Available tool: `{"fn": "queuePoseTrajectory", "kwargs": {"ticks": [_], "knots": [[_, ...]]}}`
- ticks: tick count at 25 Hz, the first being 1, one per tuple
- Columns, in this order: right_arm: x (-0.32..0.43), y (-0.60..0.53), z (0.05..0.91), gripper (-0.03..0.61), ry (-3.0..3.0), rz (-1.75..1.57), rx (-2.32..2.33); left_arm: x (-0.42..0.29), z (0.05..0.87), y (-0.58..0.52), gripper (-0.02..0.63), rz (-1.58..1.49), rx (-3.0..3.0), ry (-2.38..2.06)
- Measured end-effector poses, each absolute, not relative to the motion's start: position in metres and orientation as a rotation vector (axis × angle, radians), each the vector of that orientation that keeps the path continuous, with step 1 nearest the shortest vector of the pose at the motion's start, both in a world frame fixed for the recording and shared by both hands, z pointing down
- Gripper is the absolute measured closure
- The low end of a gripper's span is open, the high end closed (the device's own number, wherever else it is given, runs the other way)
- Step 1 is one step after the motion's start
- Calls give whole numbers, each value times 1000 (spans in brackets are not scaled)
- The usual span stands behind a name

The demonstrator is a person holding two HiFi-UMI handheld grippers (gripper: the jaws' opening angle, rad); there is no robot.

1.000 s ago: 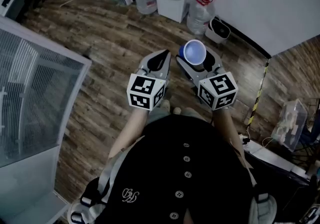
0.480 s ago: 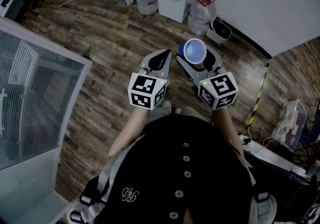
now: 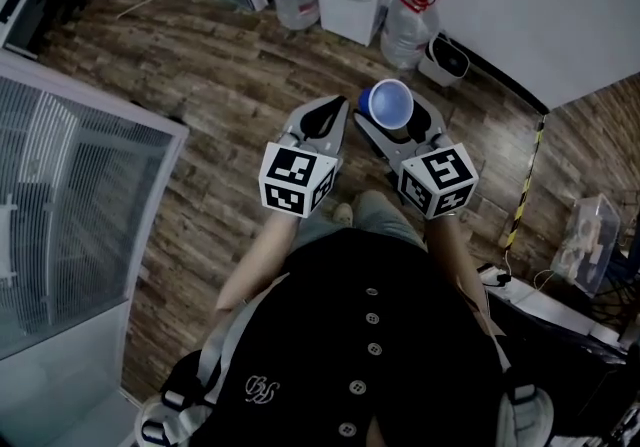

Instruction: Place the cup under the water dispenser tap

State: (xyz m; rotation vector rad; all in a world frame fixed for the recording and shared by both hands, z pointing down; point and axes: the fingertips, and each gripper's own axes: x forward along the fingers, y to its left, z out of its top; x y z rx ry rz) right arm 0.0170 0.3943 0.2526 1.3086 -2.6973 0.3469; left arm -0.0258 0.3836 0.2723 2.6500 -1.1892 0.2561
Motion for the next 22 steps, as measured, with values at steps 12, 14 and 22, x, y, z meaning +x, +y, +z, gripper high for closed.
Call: {"fn": "queuePoseTrajectory", "kwargs": {"ticks": [12,14,22], "knots": [[19,337,268,244,-2675,372,1331,-36,284,326,614,253,2634,-1210],[21,320,271,244,-2681,368,1325,-35,287,308,614,248,2628,-1221],[32,231,273,244,-2699,380,1312,-26,290,226,614,258,2605,-1243]]}}
